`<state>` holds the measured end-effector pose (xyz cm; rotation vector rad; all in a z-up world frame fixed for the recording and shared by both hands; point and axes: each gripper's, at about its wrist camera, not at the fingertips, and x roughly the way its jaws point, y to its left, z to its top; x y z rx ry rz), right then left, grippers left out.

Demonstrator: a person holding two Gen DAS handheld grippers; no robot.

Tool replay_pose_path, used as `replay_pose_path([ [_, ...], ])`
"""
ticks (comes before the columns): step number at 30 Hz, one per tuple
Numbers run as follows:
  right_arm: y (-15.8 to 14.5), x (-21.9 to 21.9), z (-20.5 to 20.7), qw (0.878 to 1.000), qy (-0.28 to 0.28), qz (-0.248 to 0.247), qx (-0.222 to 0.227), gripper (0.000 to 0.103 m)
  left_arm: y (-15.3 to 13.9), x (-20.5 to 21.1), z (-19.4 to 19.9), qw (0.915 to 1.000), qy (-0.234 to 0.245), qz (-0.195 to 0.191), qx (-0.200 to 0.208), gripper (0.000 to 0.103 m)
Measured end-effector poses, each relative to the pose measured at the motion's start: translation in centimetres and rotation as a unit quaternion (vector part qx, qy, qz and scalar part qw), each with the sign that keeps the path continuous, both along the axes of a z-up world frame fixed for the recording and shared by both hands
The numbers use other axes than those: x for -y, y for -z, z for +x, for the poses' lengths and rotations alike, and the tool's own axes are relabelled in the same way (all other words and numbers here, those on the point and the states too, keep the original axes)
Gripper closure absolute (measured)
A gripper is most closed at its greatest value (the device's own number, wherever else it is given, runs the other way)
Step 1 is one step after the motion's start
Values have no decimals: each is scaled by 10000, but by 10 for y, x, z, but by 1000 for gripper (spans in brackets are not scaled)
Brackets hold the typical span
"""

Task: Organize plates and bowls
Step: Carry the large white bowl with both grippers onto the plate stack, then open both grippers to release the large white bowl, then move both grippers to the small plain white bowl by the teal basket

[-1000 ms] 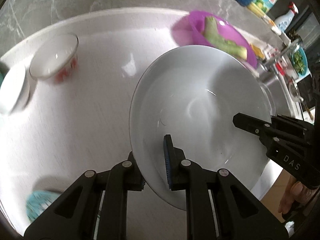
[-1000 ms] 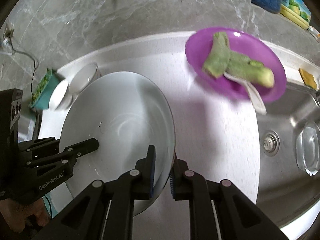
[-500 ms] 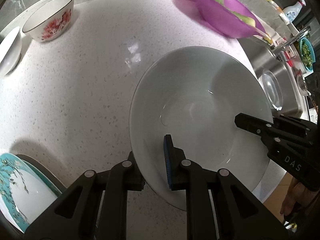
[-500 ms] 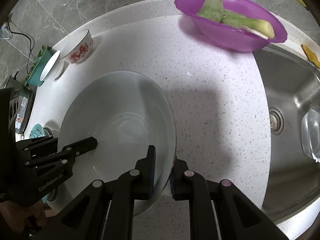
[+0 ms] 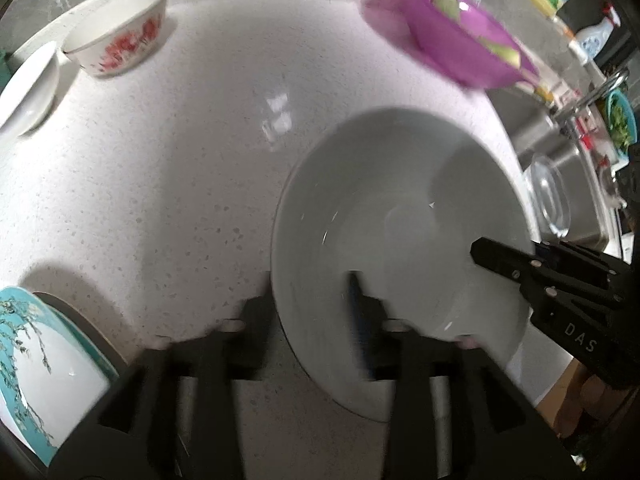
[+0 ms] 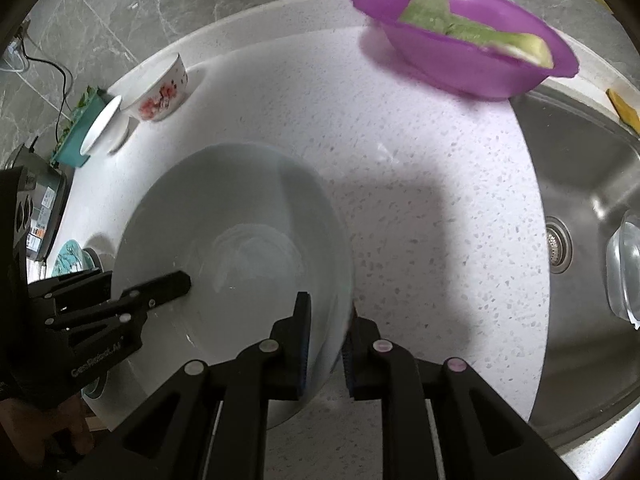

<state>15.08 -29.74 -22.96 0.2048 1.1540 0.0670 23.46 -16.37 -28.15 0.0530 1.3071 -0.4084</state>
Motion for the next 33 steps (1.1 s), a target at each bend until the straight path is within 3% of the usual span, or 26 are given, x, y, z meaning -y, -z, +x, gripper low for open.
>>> replay_pose_path([
  [1,-2,2,-1,10000,30,13,33,62,-7,-2,-2,10000,-16,-68,71,25],
  [2,-7,5,-2,9999,80,16,109,45,-13,-5,-3,9999,-18,-115,100,17],
  [3,-9,8,-2,9999,93,14,141,38,-20,-8,-5,9998,-31,-153,123,15],
  [5,-19,17,-6,9996,158,93,200,33,-39,-17,-9,9994,-121,-275,184,2],
  [9,-50,38,-14,9968,238,593,479,16,-88,-53,-19,9939,-430,-834,584,0],
  [10,-58,44,-15,9945,260,838,570,14,-104,-69,-21,9906,-524,-916,868,0],
  [12,-72,55,-9,9855,357,1519,670,0,-125,-98,-19,9854,-706,-912,1251,0],
  [16,-90,49,15,9513,444,3001,553,0,-156,-172,5,9769,-1293,-679,1561,0],
  [20,-127,-14,41,9462,-294,3070,975,0,-170,-260,58,9745,-1731,-485,1340,0],
  [23,-148,-76,78,9534,-695,2836,763,0,-171,-307,101,9757,-1667,-471,1343,0],
  [27,-157,-139,133,9627,-610,2601,433,0,-151,-342,157,9832,-1376,-97,1196,0],
  [30,-147,-185,173,9761,-533,2076,356,0,-126,-350,194,9898,-1136,22,858,0],
  [33,-116,-211,203,9797,-193,1990,-147,4,-97,-341,215,9944,-857,69,614,0],
])
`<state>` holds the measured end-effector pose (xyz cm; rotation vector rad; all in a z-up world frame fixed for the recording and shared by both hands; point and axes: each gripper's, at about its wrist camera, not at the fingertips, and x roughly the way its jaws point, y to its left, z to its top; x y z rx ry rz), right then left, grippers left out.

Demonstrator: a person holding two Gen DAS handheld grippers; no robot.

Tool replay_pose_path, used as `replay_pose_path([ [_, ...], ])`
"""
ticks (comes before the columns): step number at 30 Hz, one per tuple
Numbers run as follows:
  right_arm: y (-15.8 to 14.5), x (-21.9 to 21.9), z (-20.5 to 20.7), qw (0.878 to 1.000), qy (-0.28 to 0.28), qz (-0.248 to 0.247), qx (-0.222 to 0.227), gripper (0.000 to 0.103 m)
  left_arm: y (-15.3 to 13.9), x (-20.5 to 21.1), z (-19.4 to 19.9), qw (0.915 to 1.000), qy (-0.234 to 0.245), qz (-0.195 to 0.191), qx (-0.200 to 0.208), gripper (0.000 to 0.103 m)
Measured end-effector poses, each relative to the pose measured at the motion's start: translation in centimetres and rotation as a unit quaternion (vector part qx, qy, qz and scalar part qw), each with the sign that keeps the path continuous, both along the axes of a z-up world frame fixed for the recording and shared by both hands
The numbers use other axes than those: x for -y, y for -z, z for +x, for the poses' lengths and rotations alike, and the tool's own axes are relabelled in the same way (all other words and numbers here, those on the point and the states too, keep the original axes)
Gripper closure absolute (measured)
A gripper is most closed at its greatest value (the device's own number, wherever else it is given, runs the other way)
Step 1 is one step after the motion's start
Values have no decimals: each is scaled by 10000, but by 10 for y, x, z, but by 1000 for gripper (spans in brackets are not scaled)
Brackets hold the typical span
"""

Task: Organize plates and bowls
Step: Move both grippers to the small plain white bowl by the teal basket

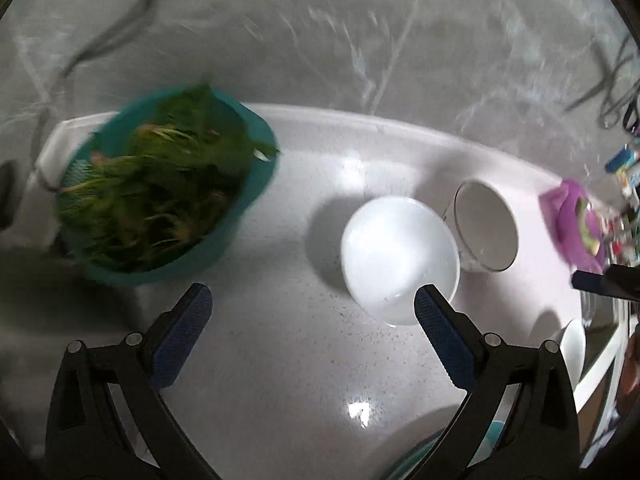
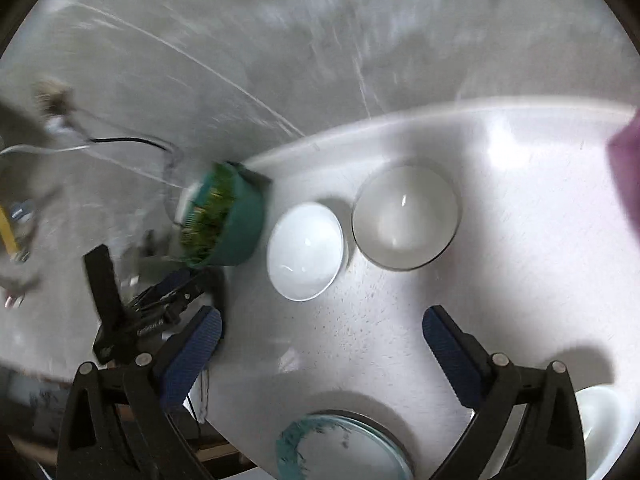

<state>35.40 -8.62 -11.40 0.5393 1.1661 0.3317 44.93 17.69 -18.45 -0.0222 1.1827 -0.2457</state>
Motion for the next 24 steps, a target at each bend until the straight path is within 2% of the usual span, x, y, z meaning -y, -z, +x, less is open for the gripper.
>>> replay_pose_path([
  [2,18,-18,12,9998,104,-72,-180,9,21,5,13,9996,133,-117,-215,0],
  [5,41,-35,23,9979,330,-373,-421,11,43,13,24,9986,296,-157,-419,0],
  [8,59,-45,28,9955,480,-527,-629,22,53,11,33,9981,388,-175,-451,0],
  [14,77,-55,36,9937,683,-563,-694,24,65,8,51,9978,507,-187,-388,1],
  [17,87,-60,39,9931,786,-480,-726,24,65,17,51,9971,711,11,-278,1],
  [24,99,-64,44,9913,956,-519,-737,25,63,29,54,9963,830,33,-240,2],
])
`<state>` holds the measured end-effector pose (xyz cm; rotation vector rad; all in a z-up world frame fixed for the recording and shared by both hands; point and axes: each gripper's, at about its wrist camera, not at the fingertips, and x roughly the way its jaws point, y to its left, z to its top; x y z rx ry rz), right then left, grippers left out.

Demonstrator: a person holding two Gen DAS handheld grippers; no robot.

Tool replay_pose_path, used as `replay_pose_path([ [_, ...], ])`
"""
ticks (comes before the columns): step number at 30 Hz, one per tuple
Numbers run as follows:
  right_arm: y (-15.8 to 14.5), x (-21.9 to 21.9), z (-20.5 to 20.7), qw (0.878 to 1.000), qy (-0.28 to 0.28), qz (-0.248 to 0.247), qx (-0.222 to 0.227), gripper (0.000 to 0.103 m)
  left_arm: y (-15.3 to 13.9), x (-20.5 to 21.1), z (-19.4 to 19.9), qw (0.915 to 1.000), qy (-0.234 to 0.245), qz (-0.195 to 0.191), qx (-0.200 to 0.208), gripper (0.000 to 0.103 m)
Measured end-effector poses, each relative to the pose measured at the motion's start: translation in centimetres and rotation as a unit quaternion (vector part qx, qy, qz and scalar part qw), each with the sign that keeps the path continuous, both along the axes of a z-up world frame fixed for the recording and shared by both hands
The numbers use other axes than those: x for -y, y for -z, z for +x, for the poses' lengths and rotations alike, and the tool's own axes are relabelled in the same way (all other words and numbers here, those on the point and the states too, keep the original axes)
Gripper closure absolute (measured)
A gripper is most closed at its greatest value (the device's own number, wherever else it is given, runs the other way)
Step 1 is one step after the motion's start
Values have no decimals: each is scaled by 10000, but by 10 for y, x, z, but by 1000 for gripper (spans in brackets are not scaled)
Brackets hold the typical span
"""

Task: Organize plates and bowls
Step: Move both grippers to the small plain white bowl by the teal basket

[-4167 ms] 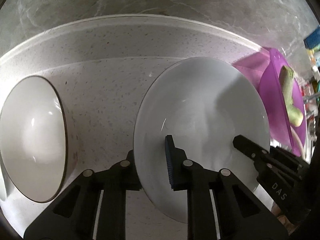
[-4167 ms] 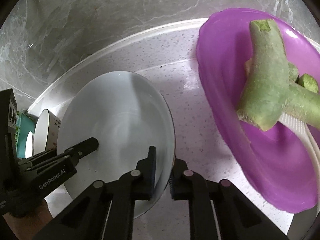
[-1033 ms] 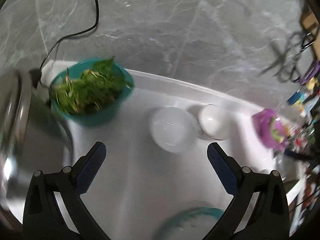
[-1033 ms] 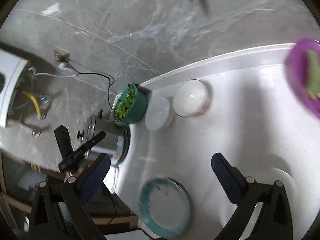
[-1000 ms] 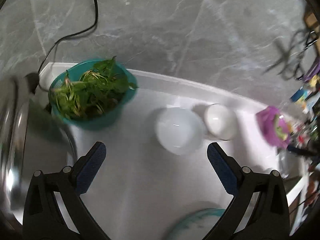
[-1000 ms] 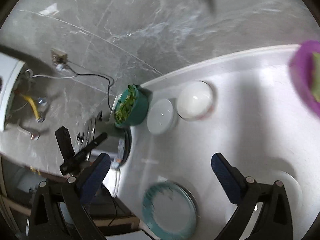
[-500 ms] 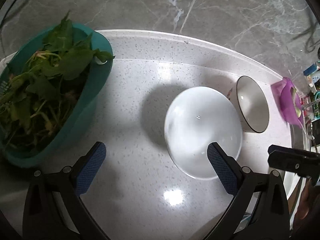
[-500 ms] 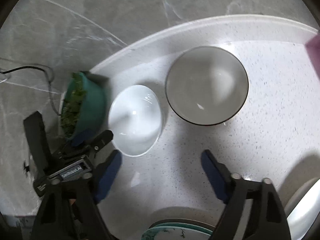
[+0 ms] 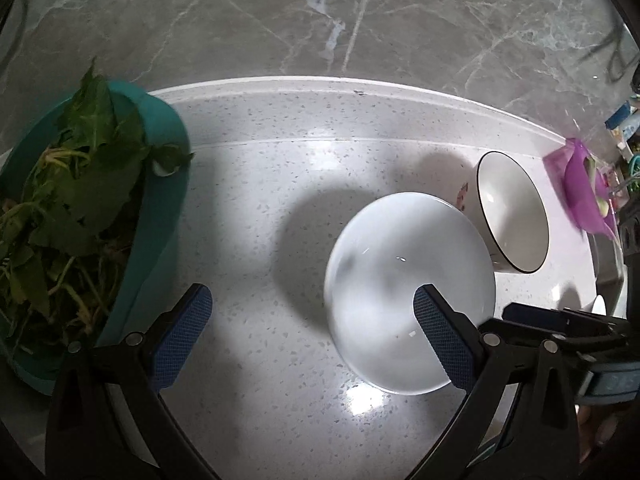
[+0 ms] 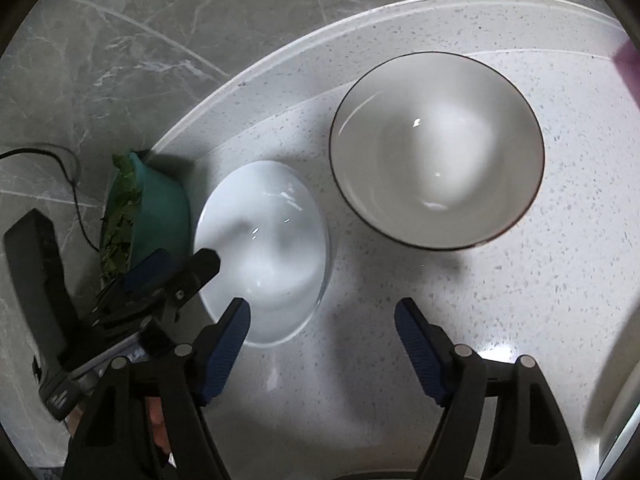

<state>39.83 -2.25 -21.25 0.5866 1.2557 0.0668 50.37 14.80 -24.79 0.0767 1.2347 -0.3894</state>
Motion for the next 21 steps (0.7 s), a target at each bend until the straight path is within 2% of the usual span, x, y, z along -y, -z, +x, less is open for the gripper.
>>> replay_pose_path([
  [3,6,3,5,9998,182,1,-42,29,-1,8,-1,9999,102,70,51,2],
  [9,12,4,10,9994,357,9,5,29,-1,12,5,9997,163,166,80,4],
  [13,17,9,10,9987,515,57,-26,33,-2,16,2,9992,350,190,58,21],
  [16,20,7,13,9988,478,38,-76,34,6,20,5,9989,378,249,-105,27],
  [19,23,2,17,9990,442,-30,-95,34,13,19,7,9988,399,172,-244,47],
  [21,25,2,19,9987,509,-22,-91,34,17,18,9,9986,410,192,-283,55],
])
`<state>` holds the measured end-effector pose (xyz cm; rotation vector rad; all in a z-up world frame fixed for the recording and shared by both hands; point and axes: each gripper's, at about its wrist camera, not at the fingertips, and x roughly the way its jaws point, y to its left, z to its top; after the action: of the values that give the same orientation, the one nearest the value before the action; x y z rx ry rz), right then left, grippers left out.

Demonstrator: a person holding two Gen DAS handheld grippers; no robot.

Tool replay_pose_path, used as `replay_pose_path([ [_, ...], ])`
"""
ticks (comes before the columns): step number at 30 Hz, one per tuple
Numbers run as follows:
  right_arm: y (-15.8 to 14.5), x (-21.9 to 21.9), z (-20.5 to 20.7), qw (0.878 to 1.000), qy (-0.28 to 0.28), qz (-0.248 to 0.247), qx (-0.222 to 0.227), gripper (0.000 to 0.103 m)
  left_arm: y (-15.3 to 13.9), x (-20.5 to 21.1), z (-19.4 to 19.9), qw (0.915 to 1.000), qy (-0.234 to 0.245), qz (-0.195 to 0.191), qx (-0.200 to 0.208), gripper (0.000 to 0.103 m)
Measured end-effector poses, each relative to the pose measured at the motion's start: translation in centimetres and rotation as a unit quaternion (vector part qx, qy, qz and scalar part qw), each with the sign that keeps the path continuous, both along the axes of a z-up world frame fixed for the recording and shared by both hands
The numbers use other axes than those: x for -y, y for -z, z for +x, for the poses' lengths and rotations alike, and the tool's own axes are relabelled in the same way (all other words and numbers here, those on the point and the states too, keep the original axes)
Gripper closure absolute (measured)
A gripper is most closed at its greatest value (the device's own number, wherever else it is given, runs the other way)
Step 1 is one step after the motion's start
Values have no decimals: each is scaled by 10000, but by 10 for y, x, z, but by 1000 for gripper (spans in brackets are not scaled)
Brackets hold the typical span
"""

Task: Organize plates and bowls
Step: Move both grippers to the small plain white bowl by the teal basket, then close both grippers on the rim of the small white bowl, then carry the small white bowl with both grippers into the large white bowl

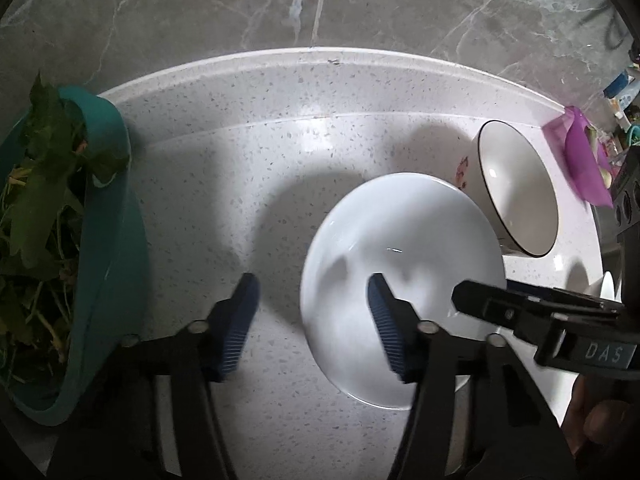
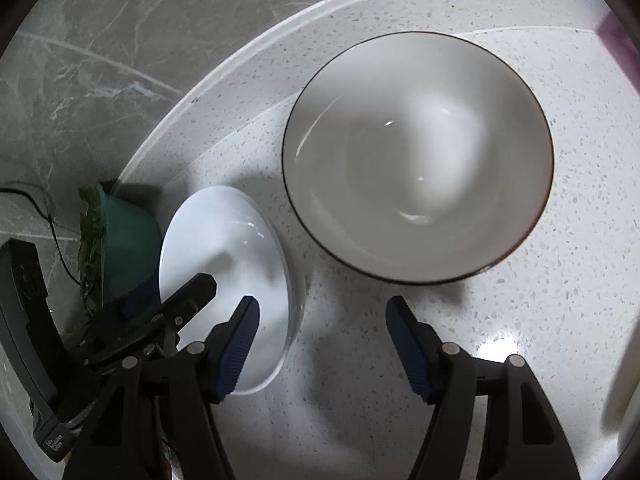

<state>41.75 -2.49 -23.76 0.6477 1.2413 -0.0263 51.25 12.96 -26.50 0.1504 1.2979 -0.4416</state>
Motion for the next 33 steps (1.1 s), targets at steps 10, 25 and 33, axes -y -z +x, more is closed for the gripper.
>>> replay_pose_path([
  [10,4,-7,14,9997,-138,26,221,94,9,-2,7,9990,37,-310,-315,95],
  [25,-11,-14,8,9981,-410,-244,379,94,-12,3,-4,9993,45,-325,-150,96],
  [33,-34,-4,-14,9975,-429,-130,551,94,-47,0,-31,9991,165,-400,-10,96],
])
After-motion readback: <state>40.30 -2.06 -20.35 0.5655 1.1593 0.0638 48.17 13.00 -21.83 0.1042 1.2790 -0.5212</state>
